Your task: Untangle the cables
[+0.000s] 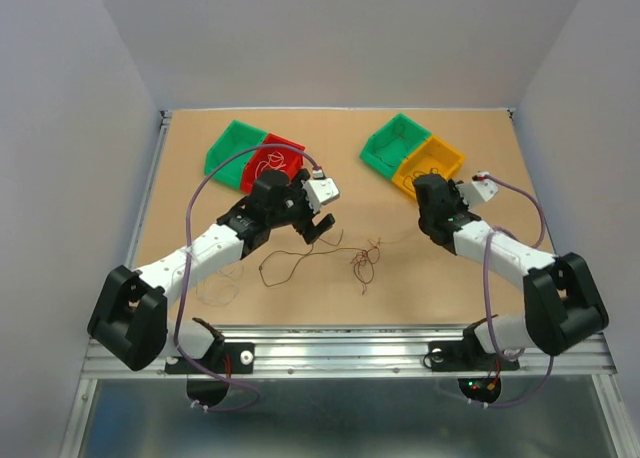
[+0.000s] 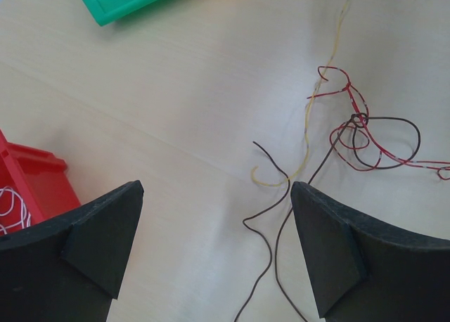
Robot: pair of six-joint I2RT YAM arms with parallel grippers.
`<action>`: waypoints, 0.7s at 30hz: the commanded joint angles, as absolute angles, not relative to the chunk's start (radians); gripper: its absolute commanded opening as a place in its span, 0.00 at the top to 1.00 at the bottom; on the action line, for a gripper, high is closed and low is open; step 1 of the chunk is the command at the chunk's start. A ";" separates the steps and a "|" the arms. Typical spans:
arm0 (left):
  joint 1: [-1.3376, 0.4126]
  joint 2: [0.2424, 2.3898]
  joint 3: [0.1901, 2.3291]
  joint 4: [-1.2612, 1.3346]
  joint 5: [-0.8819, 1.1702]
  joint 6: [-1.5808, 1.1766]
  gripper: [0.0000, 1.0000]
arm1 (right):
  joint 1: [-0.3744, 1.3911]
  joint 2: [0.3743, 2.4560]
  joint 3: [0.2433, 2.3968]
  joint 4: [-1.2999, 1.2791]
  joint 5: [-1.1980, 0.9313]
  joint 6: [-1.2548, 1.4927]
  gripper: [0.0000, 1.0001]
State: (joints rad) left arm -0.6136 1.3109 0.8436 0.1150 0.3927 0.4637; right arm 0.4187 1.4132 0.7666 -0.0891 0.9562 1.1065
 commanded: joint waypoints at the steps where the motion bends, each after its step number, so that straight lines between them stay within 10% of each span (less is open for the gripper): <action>1: -0.617 1.315 0.850 0.152 0.416 0.466 0.02 | 0.436 1.214 0.686 0.146 0.852 0.762 1.00; 6: -0.614 1.287 0.845 0.184 0.419 0.430 0.02 | 0.434 0.985 0.468 0.543 0.361 0.479 0.99; 21: -0.618 1.479 1.019 0.535 0.641 0.019 0.01 | 0.434 0.977 0.630 0.405 0.212 0.454 1.00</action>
